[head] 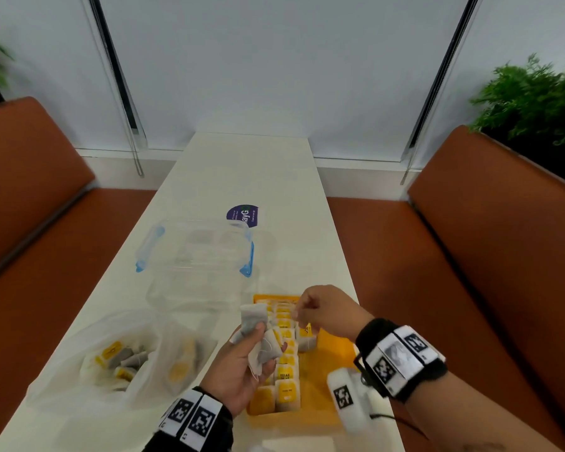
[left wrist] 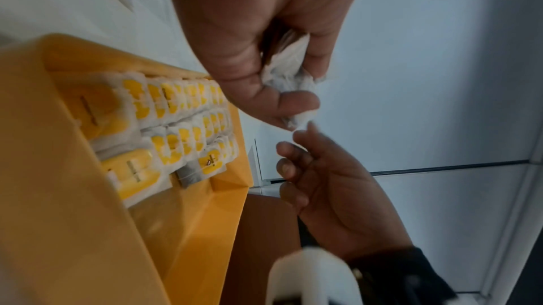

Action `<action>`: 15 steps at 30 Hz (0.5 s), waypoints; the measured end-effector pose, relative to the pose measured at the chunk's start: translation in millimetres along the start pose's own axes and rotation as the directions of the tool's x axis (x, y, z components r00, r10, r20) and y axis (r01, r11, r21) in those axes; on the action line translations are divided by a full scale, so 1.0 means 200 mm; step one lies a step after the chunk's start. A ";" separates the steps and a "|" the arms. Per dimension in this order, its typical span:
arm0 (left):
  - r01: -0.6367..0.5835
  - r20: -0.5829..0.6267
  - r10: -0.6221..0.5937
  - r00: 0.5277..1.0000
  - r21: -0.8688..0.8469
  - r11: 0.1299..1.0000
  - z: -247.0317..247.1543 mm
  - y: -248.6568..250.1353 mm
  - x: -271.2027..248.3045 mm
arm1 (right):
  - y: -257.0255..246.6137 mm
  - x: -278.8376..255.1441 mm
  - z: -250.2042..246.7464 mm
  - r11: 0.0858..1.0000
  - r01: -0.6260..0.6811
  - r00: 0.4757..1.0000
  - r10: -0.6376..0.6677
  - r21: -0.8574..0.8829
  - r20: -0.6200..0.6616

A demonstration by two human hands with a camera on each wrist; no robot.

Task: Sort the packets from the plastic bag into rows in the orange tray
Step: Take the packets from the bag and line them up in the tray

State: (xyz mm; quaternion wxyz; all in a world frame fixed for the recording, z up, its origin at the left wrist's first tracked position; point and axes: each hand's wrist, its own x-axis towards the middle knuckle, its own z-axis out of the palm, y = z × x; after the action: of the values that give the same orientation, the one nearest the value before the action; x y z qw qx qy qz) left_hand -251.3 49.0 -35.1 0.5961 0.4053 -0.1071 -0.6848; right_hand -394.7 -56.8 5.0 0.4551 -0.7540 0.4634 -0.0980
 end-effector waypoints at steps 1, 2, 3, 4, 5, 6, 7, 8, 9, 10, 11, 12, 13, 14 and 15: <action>-0.002 -0.006 0.002 1.000 0.001 1.000 0.00 0.00 0.00 | 0.00 -0.04 0.03 0.999 0.024 1.000 -0.024 0.032 0.007; -0.006 -0.010 0.006 1.000 0.010 1.000 0.00 -0.01 0.01 | 0.01 -0.07 0.06 0.998 0.045 0.999 -0.045 0.033 0.005; -0.006 -0.005 0.006 1.000 0.024 1.000 0.01 -0.01 0.00 | 0.02 -0.08 0.09 0.998 0.063 0.998 -0.063 0.013 -0.002; -0.006 0.002 0.006 1.000 0.039 0.999 0.02 -0.02 0.01 | 0.03 -0.09 0.12 0.997 0.081 0.997 -0.081 -0.003 -0.012; -0.008 0.011 0.007 1.000 0.047 0.999 0.02 -0.03 0.01 | 0.04 -0.09 0.13 0.995 0.099 0.995 -0.099 -0.001 -0.025; -0.010 0.019 0.009 1.000 0.049 0.999 0.03 -0.03 0.01 | 0.05 -0.09 0.14 0.994 0.111 0.993 -0.110 0.014 -0.041; -0.011 0.019 0.010 1.000 0.049 0.999 0.03 -0.03 0.01 | 0.06 -0.10 0.15 0.993 0.112 0.992 -0.109 0.043 -0.057; -0.010 0.017 0.009 1.000 0.047 0.999 0.03 -0.04 0.01 | 0.06 -0.10 0.15 0.990 0.111 0.992 -0.105 0.082 -0.069; -0.010 0.015 0.009 1.000 0.039 0.999 0.04 -0.04 0.00 | 0.06 -0.11 0.14 0.987 0.110 0.992 -0.101 0.114 -0.078; -0.006 0.011 0.006 1.000 0.030 1.000 0.03 -0.04 0.01 | 0.06 -0.12 0.14 0.986 0.111 0.991 -0.100 0.128 -0.090; -0.001 0.007 0.001 1.000 0.020 1.000 0.04 -0.04 0.00 | 0.06 -0.12 0.13 0.985 0.116 0.989 -0.104 0.129 -0.103; 0.003 -0.001 -0.003 1.000 0.006 1.000 0.03 -0.04 0.01 | 0.06 -0.13 0.12 0.984 0.125 0.988 -0.112 0.123 -0.111; 0.007 -0.006 -0.007 1.000 -0.015 1.000 0.03 -0.05 0.01 | 0.05 -0.13 0.11 0.985 0.134 0.986 -0.121 0.110 -0.114; 0.009 -0.008 -0.009 1.000 -0.035 0.999 0.02 -0.05 0.01 | 0.05 -0.13 0.10 0.986 0.140 0.985 -0.130 0.089 -0.113; 0.008 -0.009 -0.009 1.000 -0.049 0.999 0.02 -0.05 0.01 | 0.04 -0.13 0.10 0.987 0.145 0.984 -0.137 0.064 -0.114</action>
State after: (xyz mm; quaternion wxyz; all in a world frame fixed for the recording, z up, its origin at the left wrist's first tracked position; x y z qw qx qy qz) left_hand -261.5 49.0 -39.8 0.6034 0.3942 -0.0860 -0.6878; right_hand -402.8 -25.4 -5.5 0.4477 -0.7616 0.4293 -0.1876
